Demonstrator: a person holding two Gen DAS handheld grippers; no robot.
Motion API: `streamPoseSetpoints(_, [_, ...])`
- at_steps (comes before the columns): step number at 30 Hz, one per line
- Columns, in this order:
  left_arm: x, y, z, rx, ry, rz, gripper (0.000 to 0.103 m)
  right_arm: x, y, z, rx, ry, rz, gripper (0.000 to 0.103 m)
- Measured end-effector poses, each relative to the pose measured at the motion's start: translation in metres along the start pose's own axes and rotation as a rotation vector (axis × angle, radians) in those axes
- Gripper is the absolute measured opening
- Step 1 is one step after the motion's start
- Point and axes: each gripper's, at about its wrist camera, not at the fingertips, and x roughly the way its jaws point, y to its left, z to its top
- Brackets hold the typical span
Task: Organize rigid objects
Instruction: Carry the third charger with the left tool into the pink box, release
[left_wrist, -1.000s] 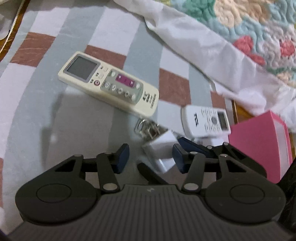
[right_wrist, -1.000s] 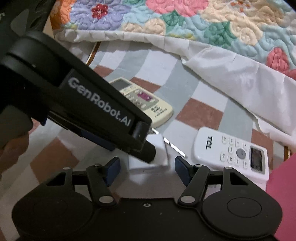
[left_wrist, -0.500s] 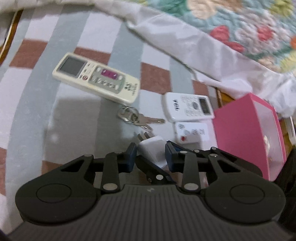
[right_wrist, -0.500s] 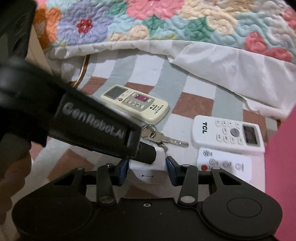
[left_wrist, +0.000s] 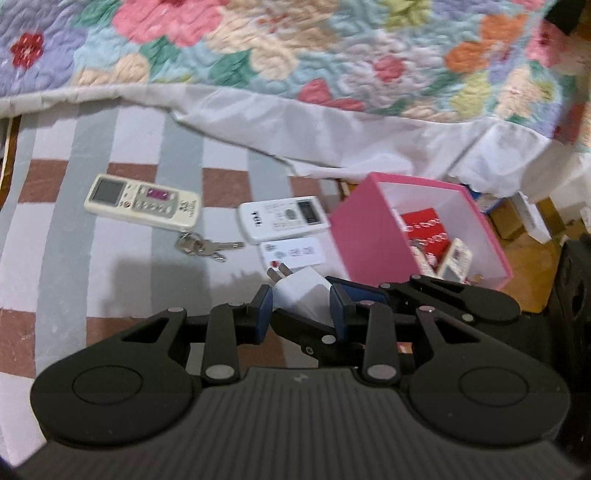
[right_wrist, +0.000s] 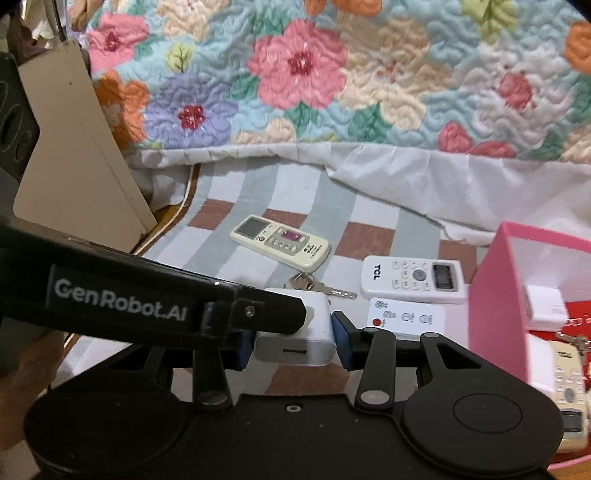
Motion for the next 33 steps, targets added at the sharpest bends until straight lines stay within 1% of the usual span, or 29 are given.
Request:
streamPoseSetpoints(10, [-0.015,-0.032,-0.002,0.041,0.02,-0.059,0.032,-0.037,0.002,0.002,-0.005,0.034,-0.067,0.049])
streamPoseSetpoints(14, [-0.018,-0.046,0.001,0.06,0.035,-0.076,0.032,-0.052,0.0,0.002,-0.005,0.025,-0.096,0.049])
streamPoseSetpoints(19, [-0.019,-0.07,0.008,0.101,0.06,-0.078,0.032,-0.07,-0.01,-0.001,0.016,-0.005,-0.116,0.048])
streamPoseSetpoints(25, [-0.013,-0.109,0.016,0.177,0.076,-0.097,0.032,-0.096,-0.034,-0.004,0.056,-0.046,-0.14,0.048])
streamPoseSetpoints(29, [-0.002,-0.141,0.028,0.213,0.099,-0.105,0.031,-0.117,-0.061,-0.005,0.118,-0.077,-0.151,0.048])
streamPoseSetpoints(33, [0.011,-0.168,0.039,0.232,0.088,-0.098,0.031,-0.128,-0.086,-0.004,0.164,-0.118,-0.167,0.049])
